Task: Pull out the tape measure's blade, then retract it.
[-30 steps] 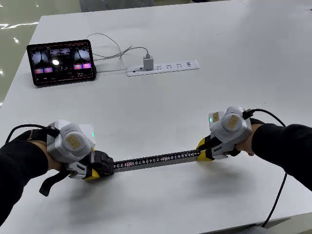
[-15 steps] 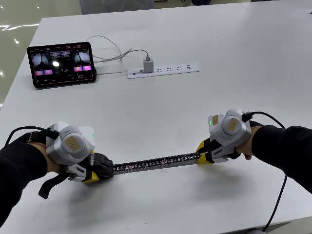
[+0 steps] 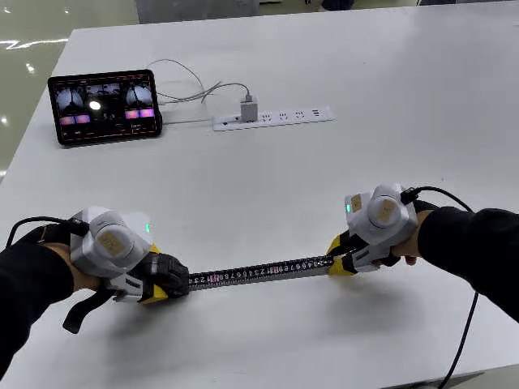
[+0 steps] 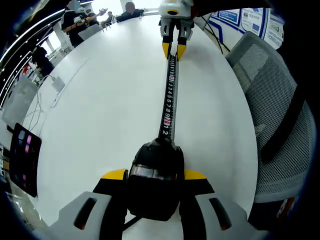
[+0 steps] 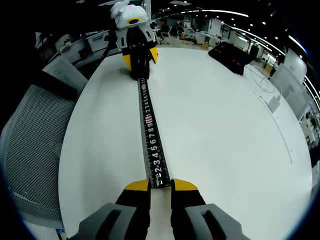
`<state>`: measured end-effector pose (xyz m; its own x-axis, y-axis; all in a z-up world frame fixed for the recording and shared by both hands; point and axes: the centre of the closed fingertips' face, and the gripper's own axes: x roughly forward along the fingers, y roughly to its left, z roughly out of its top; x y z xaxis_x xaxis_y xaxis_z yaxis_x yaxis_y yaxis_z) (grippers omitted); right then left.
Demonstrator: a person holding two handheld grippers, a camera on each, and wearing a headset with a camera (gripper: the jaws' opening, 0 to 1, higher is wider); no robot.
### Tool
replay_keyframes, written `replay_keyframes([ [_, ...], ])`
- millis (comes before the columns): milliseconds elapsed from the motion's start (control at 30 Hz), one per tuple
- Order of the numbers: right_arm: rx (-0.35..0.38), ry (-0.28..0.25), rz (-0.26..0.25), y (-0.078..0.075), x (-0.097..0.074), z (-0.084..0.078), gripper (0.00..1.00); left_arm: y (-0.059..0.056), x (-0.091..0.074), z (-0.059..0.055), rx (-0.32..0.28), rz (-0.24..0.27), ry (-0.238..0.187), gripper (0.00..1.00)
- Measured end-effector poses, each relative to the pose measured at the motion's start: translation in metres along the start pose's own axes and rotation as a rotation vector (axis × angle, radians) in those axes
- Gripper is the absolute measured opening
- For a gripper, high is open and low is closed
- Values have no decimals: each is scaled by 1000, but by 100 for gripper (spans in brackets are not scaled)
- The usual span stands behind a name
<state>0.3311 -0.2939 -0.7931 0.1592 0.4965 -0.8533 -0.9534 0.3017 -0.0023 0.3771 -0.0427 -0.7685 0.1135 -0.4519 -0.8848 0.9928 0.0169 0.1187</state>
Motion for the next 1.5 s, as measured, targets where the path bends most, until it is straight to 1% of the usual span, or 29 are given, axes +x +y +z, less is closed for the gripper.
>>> replay_keyframes([
  [200, -30, 18, -10, 0, 0, 0, 12, 0, -1, 0, 1, -7, 2, 35],
  [467, -46, 32, -11, -1, -1, -1, 12, 0, -3, 0, 7, -2, 0, 35],
  [567, -62, 44, -12, -1, -2, -2, 12, 2, -4, -1, 0, 1, -4, 35],
  [633, -66, 51, -10, -1, -2, -3, 12, 2, -5, -2, -4, -2, 1, 35],
  [833, -57, 46, -12, -2, -5, -3, 14, 4, -9, -2, -24, 7, 0, 38],
  [933, -51, 41, -13, -2, -6, -1, 16, 7, -11, -2, -37, 12, -9, 42],
  [1000, -49, 38, -14, -2, -7, 0, 17, 9, -12, -1, -45, 18, -13, 45],
  [1067, -46, 38, -14, -2, -8, 1, 18, 8, -13, -1, -64, 11, -18, 49],
  [1333, -32, 47, -7, 1, -8, -1, 26, 1, -12, 4, -85, -12, -38, 58],
  [1400, -25, 47, -9, 1, -8, -2, 27, -1, -12, 5, -100, -17, -43, 60],
  [1433, -20, 43, -12, 1, -8, -1, 28, -1, -12, 5, -117, -16, -46, 62],
  [1500, -7, 29, -28, -2, -9, 1, 29, -1, -12, 6, -133, -21, -51, 64],
])
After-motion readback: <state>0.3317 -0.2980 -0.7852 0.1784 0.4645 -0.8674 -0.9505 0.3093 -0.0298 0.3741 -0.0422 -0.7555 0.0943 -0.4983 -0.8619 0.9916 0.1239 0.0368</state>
